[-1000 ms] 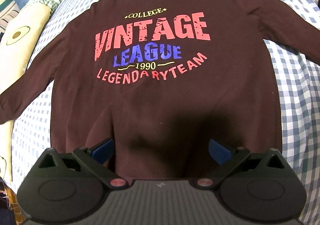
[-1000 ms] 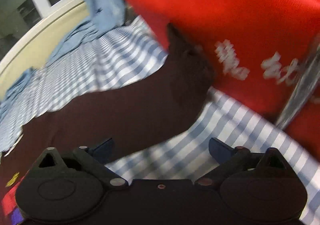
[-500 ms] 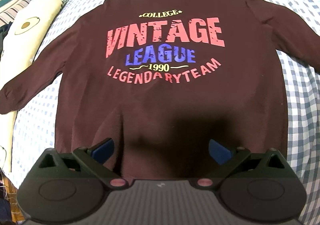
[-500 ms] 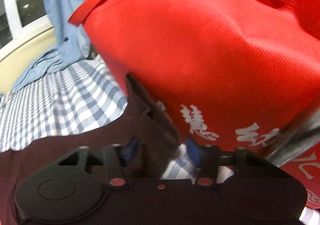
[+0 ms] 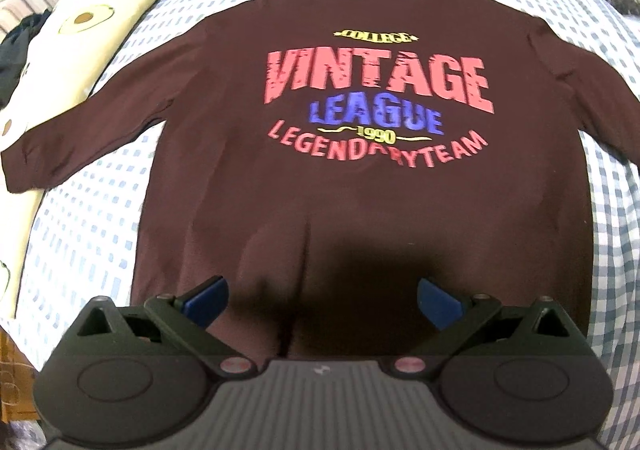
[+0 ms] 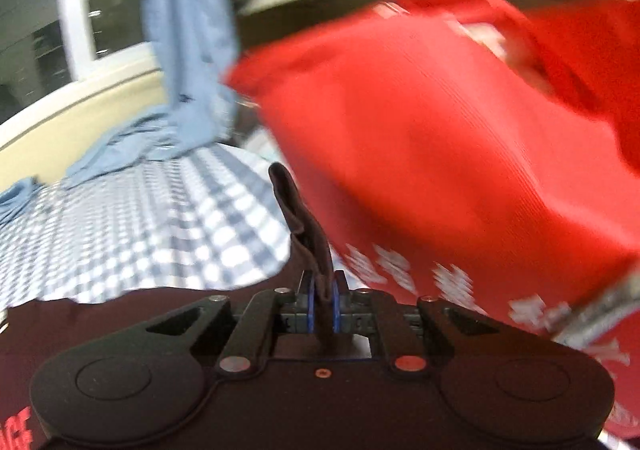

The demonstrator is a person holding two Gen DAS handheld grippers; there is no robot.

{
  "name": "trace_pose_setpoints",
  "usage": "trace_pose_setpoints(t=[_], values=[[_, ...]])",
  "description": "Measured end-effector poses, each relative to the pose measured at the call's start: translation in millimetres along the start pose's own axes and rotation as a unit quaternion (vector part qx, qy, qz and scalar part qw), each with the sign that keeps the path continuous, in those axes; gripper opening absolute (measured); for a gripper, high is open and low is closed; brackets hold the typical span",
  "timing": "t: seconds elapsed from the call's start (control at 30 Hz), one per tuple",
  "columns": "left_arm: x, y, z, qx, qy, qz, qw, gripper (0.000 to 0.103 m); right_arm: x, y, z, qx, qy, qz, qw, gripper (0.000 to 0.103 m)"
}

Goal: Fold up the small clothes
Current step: 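Move the right tool to the sleeve cuff beside the red bag, then close the right gripper on the sleeve cuff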

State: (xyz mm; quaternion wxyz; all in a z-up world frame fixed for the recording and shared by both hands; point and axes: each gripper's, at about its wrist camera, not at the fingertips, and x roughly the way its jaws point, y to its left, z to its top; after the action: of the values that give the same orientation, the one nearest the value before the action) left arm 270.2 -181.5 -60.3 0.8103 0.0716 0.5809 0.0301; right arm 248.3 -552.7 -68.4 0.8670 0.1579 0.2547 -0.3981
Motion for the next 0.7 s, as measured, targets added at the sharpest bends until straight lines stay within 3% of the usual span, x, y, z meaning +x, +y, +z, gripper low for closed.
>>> trace_pose_setpoints(t=[0.27,0.4,0.57,0.7], values=[[1,53,5,-0.019,-0.012,-0.014,0.9996,0.102,-57,97,26,-0.051,-0.03,0.106,0.993,0.008],[5,81,10,-0.026,-0.013,-0.016,0.9994,0.102,-87,144,28,-0.041,-0.011,0.18,0.983,0.008],[9,118,16,-0.033,-0.018,-0.011,0.9992,0.102,-126,212,8,-0.076,-0.003,0.24,0.968,0.008],[14,149,21,-0.047,-0.017,-0.003,0.9988,0.102,-149,265,-26,-0.118,0.012,0.266,0.957,0.008]])
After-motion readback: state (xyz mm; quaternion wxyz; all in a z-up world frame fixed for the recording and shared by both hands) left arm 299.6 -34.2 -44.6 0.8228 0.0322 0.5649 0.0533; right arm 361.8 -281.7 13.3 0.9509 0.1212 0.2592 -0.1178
